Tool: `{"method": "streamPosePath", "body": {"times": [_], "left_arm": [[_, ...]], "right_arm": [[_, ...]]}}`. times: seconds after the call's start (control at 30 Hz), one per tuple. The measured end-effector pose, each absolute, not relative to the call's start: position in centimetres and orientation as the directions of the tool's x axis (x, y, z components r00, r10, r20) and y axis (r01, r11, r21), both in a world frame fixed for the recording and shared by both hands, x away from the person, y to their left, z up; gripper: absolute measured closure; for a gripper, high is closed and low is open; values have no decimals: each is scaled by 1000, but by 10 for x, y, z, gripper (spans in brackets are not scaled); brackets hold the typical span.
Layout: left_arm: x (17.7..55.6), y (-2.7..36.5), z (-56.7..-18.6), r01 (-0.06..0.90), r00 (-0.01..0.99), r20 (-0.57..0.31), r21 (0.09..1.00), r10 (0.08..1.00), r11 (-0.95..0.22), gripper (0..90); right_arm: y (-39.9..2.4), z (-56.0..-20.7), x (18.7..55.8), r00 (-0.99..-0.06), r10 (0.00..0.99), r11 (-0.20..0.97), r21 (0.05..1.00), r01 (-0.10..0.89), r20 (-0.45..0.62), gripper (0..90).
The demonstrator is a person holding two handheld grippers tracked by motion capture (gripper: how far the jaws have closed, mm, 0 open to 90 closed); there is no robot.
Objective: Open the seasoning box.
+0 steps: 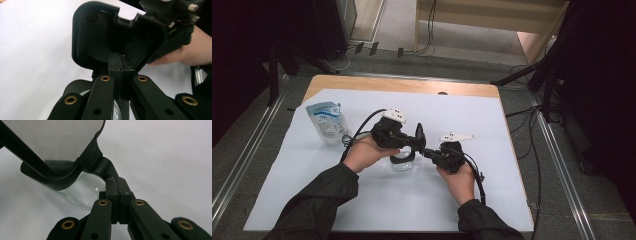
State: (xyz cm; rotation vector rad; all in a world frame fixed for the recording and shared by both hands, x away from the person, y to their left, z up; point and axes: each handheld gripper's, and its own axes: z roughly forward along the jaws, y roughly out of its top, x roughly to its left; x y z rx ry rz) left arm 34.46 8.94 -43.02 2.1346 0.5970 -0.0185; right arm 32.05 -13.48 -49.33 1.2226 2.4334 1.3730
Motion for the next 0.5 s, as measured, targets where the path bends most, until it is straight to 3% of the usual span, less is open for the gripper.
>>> {"method": "streamPosePath", "body": {"times": [0.5], "left_arm": [[345, 86, -433, 419, 884, -222, 768, 412, -485, 899]], "right_arm": [[-135, -495, 317, -676, 682, 274, 761, 588, 277, 900]]}}
